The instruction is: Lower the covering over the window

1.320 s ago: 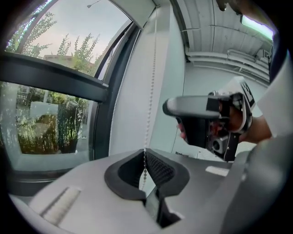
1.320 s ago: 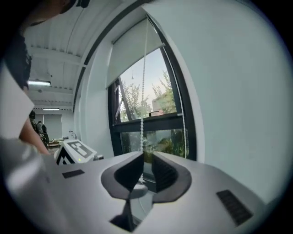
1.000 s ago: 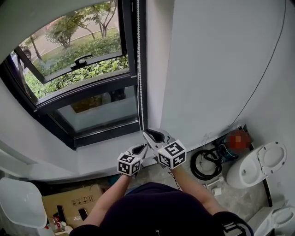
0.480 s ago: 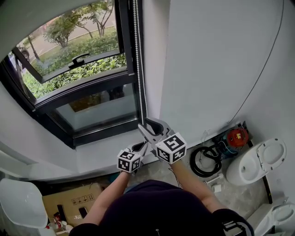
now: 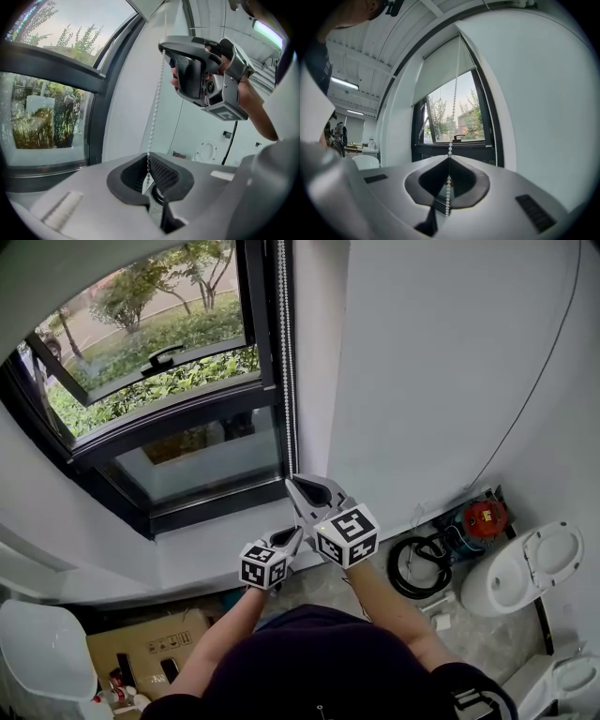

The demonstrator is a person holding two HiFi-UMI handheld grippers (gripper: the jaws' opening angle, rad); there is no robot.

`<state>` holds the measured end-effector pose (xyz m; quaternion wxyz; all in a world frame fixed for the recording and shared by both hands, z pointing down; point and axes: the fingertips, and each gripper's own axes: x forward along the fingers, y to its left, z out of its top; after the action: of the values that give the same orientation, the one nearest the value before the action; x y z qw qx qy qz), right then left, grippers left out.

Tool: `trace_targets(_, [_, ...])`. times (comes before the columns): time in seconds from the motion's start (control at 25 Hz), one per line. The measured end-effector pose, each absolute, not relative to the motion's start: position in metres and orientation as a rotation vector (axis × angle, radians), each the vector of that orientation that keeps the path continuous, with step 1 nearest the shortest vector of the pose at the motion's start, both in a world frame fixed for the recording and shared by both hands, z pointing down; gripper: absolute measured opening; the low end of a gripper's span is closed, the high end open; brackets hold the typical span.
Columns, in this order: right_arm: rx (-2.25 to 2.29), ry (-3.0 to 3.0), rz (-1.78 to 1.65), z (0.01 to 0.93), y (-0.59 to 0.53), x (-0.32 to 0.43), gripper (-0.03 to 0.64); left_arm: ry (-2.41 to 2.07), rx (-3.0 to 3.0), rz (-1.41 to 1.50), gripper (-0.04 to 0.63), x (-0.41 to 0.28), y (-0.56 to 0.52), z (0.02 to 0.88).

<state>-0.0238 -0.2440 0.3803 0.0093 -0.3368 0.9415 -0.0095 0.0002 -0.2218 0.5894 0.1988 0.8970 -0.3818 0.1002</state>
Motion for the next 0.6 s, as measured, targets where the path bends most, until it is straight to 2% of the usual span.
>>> trace_targets(0.2, [-1.065, 3.048, -0.033, 0.407, -0.249, -0.031, 0.012, -1.020, 2.436, 0.364, 0.021, 0.001, -0.218, 0.612])
trace_targets(0.6, [-1.086, 3.125, -0.120, 0.434, -0.251, -0.034, 0.012, -1.007, 2.369, 0.331, 0.021, -0.009, -0.213, 0.623])
